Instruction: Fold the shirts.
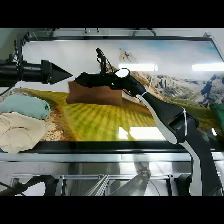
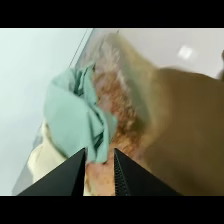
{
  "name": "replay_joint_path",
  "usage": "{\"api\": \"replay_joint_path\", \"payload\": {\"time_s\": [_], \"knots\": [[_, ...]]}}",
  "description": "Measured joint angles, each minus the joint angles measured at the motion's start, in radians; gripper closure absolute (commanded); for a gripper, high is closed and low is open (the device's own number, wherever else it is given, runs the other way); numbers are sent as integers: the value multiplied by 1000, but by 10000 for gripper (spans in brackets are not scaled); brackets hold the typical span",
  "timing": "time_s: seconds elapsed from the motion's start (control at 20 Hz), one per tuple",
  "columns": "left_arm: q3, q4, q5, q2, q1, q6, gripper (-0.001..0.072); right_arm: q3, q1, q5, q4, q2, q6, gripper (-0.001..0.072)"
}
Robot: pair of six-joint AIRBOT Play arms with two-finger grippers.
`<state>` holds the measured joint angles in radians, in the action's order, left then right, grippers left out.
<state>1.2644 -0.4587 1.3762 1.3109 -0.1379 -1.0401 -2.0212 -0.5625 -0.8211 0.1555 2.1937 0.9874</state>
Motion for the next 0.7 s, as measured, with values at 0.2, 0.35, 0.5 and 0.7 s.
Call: {"api": "replay_joint_path", "payload": {"time_s": [0.2,0.35,0.5,0.7], "knots": [[-103,58,-7,-36,-12,53,688,-20,95,-203,-25,-15,0,459],[-126,79,20,-44,-14,69,689,18,218,-371,-9,-73,46,461],[-136,89,60,-47,-19,75,689,79,335,-526,94,-140,130,463],[-140,93,103,-48,-28,80,688,218,443,-577,359,-238,261,62]]}}
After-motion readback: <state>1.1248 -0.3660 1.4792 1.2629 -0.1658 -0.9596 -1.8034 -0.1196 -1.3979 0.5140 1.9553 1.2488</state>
